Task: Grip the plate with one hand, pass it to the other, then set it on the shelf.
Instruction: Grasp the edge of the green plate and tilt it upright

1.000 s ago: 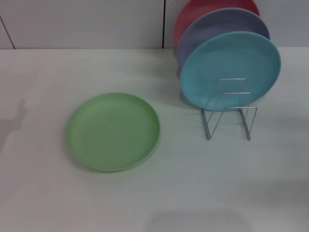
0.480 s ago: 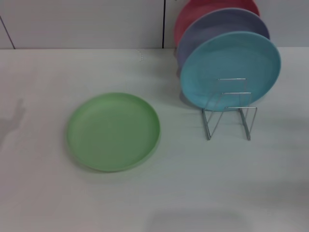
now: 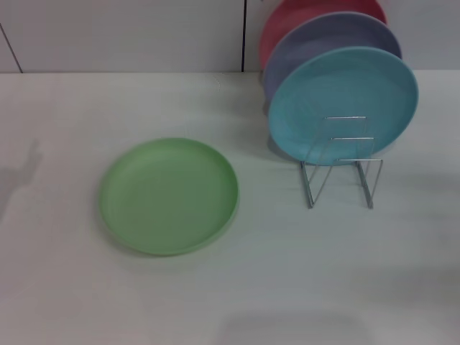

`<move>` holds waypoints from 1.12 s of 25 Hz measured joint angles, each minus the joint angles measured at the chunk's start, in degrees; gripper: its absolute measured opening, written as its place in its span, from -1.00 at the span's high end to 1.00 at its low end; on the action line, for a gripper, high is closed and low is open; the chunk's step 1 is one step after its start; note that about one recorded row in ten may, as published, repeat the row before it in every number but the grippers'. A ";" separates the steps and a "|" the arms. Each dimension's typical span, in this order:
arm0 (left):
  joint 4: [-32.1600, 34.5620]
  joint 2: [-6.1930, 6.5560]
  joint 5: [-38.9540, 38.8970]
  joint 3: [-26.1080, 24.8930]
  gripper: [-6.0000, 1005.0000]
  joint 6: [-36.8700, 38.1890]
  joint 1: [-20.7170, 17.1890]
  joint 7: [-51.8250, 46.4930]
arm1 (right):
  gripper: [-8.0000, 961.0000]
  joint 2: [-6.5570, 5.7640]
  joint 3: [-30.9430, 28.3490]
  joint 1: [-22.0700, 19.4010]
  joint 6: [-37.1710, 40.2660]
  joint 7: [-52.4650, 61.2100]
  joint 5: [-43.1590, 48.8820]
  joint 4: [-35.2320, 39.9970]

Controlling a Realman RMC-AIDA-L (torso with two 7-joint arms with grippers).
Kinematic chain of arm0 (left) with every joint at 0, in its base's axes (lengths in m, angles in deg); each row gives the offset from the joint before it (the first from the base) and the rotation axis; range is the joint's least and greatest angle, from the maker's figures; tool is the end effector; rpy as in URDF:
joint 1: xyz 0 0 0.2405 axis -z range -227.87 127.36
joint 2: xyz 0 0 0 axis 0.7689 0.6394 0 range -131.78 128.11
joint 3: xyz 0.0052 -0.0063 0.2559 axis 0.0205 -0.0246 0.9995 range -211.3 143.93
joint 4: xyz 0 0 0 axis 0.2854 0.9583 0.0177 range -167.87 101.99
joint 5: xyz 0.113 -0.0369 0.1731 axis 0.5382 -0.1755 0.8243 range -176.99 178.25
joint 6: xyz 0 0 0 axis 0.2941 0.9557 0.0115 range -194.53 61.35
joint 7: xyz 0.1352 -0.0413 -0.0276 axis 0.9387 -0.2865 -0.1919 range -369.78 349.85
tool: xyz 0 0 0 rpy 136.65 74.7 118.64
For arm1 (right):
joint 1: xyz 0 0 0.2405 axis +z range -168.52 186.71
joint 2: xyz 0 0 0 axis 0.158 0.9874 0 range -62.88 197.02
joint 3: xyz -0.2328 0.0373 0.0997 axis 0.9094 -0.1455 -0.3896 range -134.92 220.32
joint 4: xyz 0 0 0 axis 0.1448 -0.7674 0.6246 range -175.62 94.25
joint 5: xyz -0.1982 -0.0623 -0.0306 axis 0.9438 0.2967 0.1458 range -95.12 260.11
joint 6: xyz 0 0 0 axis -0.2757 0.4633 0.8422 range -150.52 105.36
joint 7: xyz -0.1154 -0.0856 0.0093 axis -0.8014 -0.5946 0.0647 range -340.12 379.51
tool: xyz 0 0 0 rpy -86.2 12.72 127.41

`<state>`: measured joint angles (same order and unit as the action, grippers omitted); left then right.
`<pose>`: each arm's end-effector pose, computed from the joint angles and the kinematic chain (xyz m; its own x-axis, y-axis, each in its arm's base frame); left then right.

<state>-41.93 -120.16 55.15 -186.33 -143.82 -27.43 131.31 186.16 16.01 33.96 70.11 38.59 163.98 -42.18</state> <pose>-0.3536 0.3181 0.0579 0.4640 -0.1690 0.8696 0.8623 -0.1387 -0.4871 0.3485 0.2938 0.0853 0.5290 0.5032 -0.6834 -0.8397 0.1939 -0.5072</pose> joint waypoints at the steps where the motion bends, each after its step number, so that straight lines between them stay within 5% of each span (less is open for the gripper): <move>1: -0.52 -0.01 0.02 0.20 -0.56 0.24 0.06 -1.14 | -0.46 0.00 0.03 0.05 -0.15 0.00 -0.01 0.00; 6: -4.04 0.03 0.05 2.38 -0.55 1.14 -0.14 -8.78 | -0.46 0.00 0.06 0.16 -0.36 0.00 -0.09 0.01; 15: -26.87 1.26 2.21 20.79 -0.55 12.85 -5.45 -41.62 | -0.46 0.00 -0.40 0.41 -0.71 0.00 -0.11 0.01; 18: -40.04 2.78 12.73 24.58 -0.55 16.13 -7.95 -61.20 | -0.46 0.00 -0.40 0.53 -0.83 -0.09 -0.11 0.00; 22: -48.13 3.84 25.09 24.81 -0.55 15.89 -8.05 -76.64 | -0.46 -0.01 -0.47 0.59 -0.85 -0.08 -0.11 0.01; 28: -60.73 2.72 53.41 25.01 -0.54 12.30 -5.05 -97.06 | -0.46 -0.01 -0.47 0.66 -0.76 -0.08 -0.10 0.01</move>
<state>-102.66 -117.44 108.57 -161.31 -131.52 -32.48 34.25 186.16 15.54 34.62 69.35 38.51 163.89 -42.18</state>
